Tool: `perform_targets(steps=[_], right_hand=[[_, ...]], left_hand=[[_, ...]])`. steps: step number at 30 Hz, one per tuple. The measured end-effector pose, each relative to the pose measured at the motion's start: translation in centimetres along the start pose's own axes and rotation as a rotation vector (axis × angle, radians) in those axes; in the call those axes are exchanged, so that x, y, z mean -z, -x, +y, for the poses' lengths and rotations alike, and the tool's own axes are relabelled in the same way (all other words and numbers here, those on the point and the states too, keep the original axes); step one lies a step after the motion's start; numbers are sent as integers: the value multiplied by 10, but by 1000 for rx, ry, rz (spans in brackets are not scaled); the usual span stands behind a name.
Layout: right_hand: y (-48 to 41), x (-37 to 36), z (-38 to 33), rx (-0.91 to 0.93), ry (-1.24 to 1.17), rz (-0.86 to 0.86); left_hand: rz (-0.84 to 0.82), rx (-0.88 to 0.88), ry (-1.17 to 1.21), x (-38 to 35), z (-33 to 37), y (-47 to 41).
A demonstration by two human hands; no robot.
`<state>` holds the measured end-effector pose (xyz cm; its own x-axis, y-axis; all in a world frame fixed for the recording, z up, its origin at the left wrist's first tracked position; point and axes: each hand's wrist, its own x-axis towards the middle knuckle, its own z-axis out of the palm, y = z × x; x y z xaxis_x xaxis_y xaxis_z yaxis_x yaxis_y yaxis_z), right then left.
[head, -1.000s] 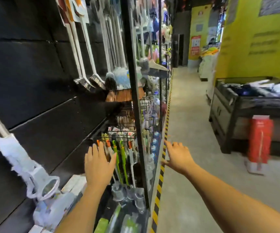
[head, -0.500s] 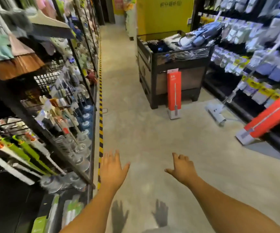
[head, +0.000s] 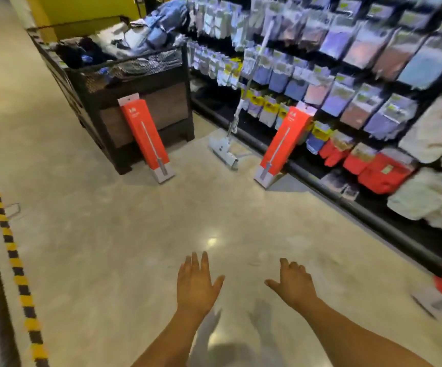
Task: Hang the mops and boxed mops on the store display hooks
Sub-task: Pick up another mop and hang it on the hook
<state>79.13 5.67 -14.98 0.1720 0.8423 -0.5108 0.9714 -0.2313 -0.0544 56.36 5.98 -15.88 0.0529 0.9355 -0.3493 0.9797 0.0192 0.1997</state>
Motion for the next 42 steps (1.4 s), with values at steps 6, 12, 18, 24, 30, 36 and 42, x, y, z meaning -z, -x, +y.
perform_targets(steps=[6, 12, 18, 24, 30, 36, 42], right_hand=[[-54, 1, -16, -44, 46, -42], [-146, 30, -50, -30, 55, -91], [-271, 120, -84, -127, 8, -80], [-378, 193, -127, -95, -124, 25], [-446, 216, -96, -144, -210, -47], [-551, 274, -10, -304, -254, -92], [-655, 369, 55, -276, -415, 35]], left_hand=[[-137, -57, -69, -4, -3, -65], [-196, -66, -102, 20, -22, -168], [-134, -150, -141, 83, -23, -323], [-100, -94, -201, 152, -9, -462], [-161, -183, -222, 149, 74, -539], [-175, -165, -262, 164, 142, -631], [-152, 26, -232, 223, 235, -749]])
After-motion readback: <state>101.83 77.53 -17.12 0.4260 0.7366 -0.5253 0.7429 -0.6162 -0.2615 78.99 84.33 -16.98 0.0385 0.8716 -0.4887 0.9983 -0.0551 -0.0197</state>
